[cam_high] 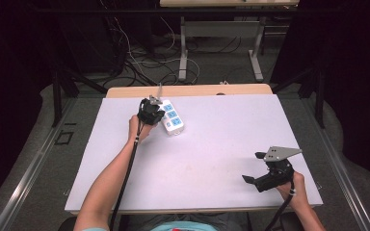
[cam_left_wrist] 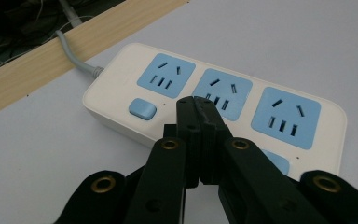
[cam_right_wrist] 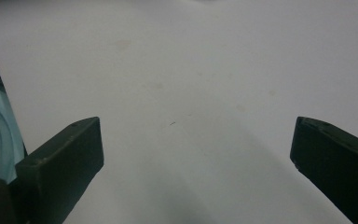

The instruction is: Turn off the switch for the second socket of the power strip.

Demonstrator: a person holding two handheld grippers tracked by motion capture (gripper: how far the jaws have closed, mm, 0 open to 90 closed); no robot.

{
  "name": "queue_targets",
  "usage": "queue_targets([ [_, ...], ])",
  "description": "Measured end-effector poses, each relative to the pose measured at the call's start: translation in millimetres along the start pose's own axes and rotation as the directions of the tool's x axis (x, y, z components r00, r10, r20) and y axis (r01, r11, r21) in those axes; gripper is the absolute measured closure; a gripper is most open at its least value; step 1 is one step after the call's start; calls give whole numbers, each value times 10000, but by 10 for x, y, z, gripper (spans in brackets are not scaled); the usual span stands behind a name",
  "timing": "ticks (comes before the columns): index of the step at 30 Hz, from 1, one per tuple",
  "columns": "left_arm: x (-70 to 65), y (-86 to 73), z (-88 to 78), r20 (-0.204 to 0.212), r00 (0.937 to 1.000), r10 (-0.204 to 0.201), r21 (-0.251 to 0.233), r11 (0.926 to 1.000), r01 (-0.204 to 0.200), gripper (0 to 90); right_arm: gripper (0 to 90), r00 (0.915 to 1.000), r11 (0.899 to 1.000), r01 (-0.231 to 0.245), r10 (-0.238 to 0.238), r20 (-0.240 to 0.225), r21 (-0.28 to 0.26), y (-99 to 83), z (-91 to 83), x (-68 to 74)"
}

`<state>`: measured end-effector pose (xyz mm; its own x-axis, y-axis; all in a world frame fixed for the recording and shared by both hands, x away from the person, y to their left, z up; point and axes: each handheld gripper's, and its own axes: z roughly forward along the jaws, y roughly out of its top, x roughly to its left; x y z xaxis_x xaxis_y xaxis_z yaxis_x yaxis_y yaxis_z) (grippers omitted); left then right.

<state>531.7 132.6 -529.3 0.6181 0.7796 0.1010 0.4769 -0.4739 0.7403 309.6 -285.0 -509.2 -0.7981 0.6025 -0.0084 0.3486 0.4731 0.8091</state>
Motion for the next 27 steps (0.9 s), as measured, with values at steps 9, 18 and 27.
queue_targets([
  [9,-18,11,59,22,9999,166,170,9997,-166,897,22,10000,10000,-16,16,56,-7,-3,2,1],
  [18,-15,-2,105,-4,10000,54,191,9998,-54,897,22,9999,9999,-115,115,18,-56,-6,6,6],
  [27,-12,11,120,48,10000,69,198,9998,-70,897,22,9999,9999,-148,149,18,-28,-6,8,8],
])
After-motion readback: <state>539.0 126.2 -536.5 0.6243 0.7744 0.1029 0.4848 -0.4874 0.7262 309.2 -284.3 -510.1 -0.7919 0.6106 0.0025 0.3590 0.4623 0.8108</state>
